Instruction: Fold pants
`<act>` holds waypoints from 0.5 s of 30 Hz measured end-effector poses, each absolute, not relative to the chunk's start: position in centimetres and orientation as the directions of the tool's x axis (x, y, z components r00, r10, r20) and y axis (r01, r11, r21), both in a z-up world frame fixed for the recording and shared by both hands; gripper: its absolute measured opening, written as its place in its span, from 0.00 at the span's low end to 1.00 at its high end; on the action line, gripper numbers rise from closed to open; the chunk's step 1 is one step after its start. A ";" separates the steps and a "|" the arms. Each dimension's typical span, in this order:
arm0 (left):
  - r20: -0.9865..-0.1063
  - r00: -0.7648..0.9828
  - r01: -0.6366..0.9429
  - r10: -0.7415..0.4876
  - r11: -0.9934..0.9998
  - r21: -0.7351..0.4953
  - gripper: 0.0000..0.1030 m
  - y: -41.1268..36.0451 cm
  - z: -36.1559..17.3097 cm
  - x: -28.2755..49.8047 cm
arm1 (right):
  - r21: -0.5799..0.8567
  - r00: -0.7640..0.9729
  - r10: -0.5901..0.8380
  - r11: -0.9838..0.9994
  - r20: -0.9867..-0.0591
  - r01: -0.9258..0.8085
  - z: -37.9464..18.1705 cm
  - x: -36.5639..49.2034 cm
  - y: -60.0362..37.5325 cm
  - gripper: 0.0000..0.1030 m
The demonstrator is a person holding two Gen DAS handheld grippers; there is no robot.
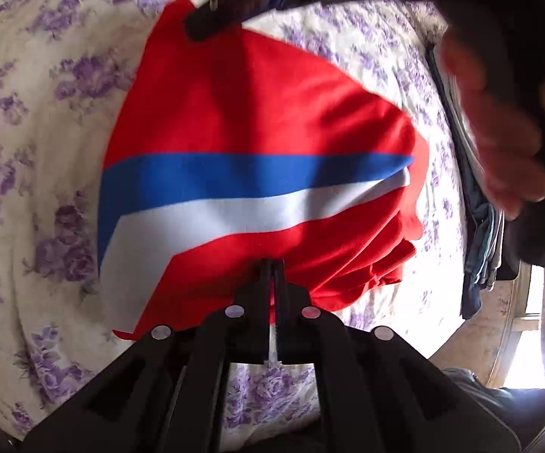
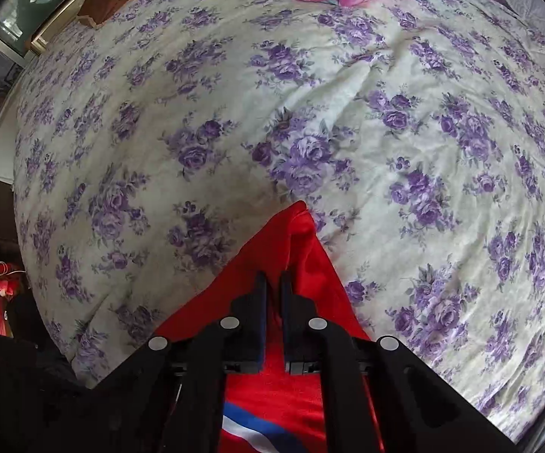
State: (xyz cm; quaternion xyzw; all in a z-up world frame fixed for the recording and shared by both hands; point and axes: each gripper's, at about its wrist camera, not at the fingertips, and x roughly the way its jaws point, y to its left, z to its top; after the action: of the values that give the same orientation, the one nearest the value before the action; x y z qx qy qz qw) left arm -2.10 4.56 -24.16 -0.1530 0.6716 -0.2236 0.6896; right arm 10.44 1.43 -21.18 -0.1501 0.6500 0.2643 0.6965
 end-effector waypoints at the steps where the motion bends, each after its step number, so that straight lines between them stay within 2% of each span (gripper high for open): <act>1: -0.847 -0.001 0.101 -0.532 0.843 -0.529 0.01 4.8 -24.4 -2.3 | 0.127 0.020 0.166 0.820 -0.986 -0.557 -21.1 10.4 1.5 0.06; 4: -0.813 -0.020 0.065 -0.583 0.810 -0.583 0.01 5.5 -25.3 -2.3 | 0.130 -0.006 0.148 0.846 -0.989 -0.518 -22.8 10.8 1.1 0.06; 6: -0.809 -0.027 0.062 -0.587 0.807 -0.587 0.01 5.6 -25.6 -2.1 | 0.113 -0.020 0.121 0.844 -0.992 -0.524 -24.9 10.8 1.3 0.12; 9: -0.820 -0.037 0.079 -0.571 0.816 -0.572 0.01 5.7 -25.2 -1.9 | 0.050 0.040 0.091 0.806 -0.995 -0.589 -24.2 9.7 2.2 0.17; 12: -0.852 -0.004 0.115 -0.523 0.846 -0.520 0.01 5.7 -22.7 -2.0 | 0.056 0.078 0.127 0.802 -0.989 -0.595 -20.3 9.1 1.0 0.33; 13: -0.856 0.030 0.123 -0.515 0.852 -0.509 0.01 6.2 -21.5 -2.0 | 0.064 0.120 0.162 0.813 -0.979 -0.579 -18.1 8.8 -0.2 0.42; 14: -0.852 0.071 0.125 -0.518 0.852 -0.508 0.04 6.9 -20.0 -1.9 | 0.076 0.163 0.199 0.825 -0.966 -0.560 -16.0 8.3 -1.7 0.56; 15: -0.847 0.109 0.120 -0.520 0.853 -0.508 0.07 7.9 -18.7 -1.8 | 0.086 0.205 0.228 0.841 -0.952 -0.534 -14.2 7.7 -3.4 0.64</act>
State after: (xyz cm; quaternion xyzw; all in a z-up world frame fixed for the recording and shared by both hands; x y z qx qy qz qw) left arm -1.80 7.89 -18.69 -0.1586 0.6301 -0.2200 0.7276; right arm 7.72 -3.35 -14.19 -0.1323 0.5791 0.2492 0.7648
